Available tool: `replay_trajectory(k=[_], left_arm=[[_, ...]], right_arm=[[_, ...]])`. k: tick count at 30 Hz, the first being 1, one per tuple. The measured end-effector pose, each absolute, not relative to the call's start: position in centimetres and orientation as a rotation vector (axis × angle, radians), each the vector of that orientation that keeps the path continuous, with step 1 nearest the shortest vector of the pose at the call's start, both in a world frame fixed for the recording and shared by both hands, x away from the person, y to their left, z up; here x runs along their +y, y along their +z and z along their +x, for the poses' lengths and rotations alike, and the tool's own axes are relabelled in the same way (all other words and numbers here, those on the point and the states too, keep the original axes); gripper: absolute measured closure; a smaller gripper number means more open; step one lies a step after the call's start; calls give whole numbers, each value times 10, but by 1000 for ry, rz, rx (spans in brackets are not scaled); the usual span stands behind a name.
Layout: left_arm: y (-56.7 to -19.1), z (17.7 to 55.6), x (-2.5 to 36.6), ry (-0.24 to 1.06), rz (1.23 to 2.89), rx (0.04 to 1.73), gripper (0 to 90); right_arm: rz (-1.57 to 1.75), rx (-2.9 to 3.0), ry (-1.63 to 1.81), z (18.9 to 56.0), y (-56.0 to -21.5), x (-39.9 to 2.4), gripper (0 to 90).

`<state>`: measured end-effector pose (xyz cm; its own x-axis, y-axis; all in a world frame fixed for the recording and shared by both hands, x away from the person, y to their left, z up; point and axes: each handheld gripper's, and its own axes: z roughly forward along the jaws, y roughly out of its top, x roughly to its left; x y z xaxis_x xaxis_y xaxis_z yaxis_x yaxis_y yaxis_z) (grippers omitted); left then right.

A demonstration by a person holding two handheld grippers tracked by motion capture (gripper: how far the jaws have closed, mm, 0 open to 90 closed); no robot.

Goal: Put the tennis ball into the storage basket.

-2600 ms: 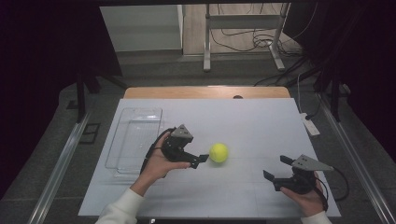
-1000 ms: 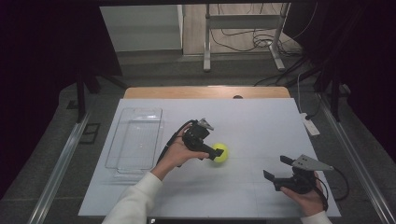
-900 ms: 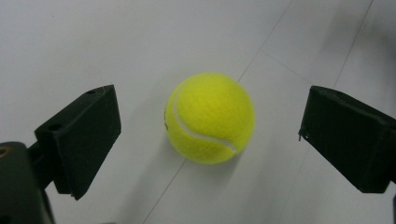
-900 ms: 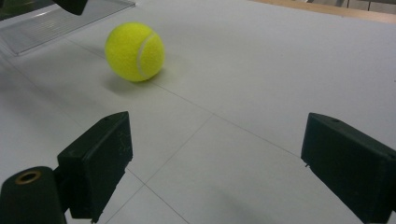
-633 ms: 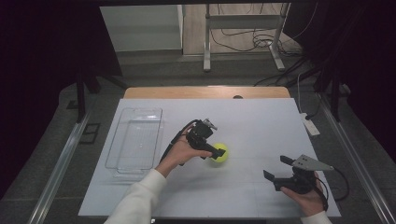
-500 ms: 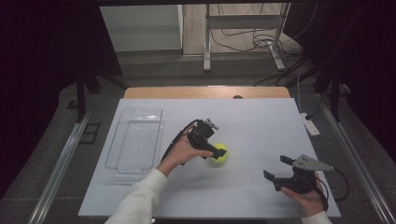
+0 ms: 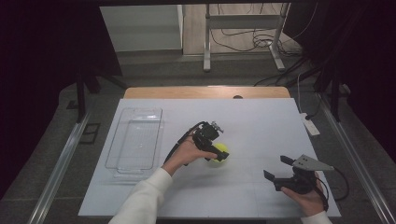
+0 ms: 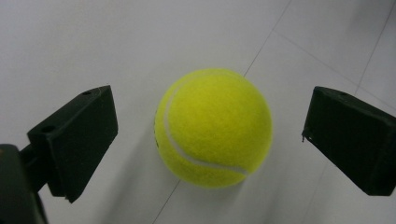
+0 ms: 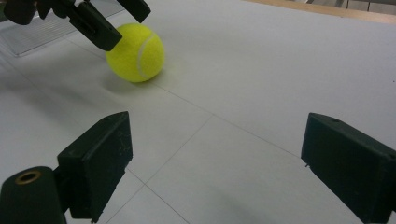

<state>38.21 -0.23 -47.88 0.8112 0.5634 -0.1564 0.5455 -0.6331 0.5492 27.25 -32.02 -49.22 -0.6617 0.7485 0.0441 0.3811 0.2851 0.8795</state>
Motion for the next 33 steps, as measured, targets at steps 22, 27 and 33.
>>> replay_trajectory(k=[22, 27, 33], left_arm=[[-486, 377, -10, 87, 2501, 766, 266], [-480, 376, -7, 89, 2488, 757, 267], [-472, 373, -2, 84, 2455, 754, 268]], right_arm=[[1017, 2183, 1331, 272, -492, -320, 93], [1014, 2179, 1331, 272, -492, -320, 93], [1015, 2177, 1330, 272, -492, -320, 93]])
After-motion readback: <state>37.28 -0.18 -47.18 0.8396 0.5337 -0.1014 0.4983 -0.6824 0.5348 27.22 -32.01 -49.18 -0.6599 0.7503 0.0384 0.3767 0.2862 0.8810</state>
